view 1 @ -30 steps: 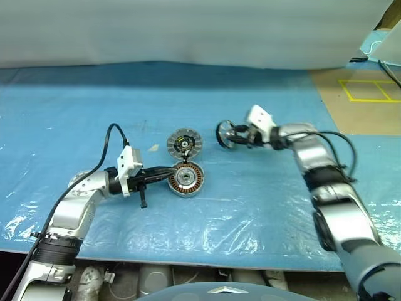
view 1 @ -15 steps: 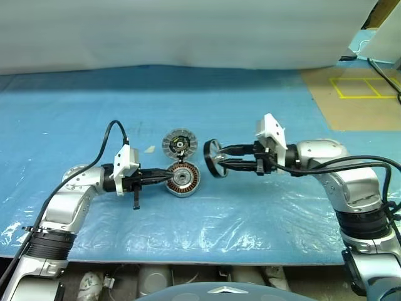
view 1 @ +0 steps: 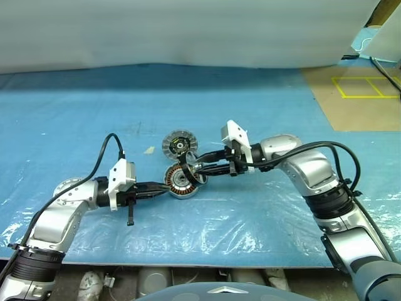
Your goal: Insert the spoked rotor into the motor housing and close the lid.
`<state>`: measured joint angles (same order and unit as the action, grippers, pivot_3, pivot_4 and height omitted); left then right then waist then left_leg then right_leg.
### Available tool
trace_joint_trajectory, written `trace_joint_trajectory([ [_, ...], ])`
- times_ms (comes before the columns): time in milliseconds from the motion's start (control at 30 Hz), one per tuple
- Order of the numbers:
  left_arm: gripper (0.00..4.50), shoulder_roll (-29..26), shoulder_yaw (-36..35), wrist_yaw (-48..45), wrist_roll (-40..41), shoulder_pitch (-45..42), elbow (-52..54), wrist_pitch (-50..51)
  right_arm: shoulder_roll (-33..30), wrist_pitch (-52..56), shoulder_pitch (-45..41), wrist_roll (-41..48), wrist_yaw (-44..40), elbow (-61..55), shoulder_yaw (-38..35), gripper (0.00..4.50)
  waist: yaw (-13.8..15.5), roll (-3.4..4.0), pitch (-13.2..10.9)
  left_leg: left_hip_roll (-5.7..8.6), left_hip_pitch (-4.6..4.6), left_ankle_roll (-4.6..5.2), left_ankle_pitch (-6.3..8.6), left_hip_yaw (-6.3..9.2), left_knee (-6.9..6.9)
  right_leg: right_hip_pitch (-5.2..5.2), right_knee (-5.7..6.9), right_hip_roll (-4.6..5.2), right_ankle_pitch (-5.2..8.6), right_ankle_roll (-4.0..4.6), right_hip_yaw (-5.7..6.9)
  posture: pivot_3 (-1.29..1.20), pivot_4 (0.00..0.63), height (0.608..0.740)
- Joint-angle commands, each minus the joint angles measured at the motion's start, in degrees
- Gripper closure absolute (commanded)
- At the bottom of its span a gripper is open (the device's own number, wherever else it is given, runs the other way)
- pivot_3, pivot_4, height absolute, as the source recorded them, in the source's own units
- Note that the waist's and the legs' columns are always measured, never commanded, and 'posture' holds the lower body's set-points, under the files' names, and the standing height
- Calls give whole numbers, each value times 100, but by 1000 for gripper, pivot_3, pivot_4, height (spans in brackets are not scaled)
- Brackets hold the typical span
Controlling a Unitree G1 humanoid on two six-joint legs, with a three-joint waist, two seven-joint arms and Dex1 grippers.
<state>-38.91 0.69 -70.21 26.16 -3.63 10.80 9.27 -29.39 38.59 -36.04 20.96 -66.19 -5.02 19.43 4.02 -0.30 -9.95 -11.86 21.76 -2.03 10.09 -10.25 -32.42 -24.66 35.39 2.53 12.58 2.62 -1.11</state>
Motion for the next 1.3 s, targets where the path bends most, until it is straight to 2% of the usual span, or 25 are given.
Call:
trace_joint_trajectory([
  [33,4500,-94,-24,73,-14,30,290,31,69,-385,-168,-215,-40,192,103,3211,-1,0,0,0,0,0,0,0,0,0,1,0,0,0,0,0,150,740],
  [233,4500,-154,41,42,-92,23,249,2,398,-416,-414,-418,172,513,171,3211,-14,0,0,1,-2,0,0,-1,-3,0,7,-2,0,0,0,0,150,740],
  [633,4500,-249,49,-104,-229,108,-38,-267,228,-393,-389,-565,-119,464,302,3211,-2,-1,0,0,-1,0,0,-1,-15,0,18,-2,0,0,0,0,150,740],
  [900,4500,-218,94,-146,-306,103,-162,-364,360,-991,-520,-1032,-70,951,480,3211,-3,-1,1,0,-2,0,0,1,-26,4,26,0,0,0,-1,0,150,740],
  [1300,4500,-146,135,-91,-309,64,-172,-370,301,-1610,-517,-1531,-271,962,730,3211,-6,-2,1,-1,-3,1,0,1,-30,4,30,-1,0,1,-1,0,150,740],
])
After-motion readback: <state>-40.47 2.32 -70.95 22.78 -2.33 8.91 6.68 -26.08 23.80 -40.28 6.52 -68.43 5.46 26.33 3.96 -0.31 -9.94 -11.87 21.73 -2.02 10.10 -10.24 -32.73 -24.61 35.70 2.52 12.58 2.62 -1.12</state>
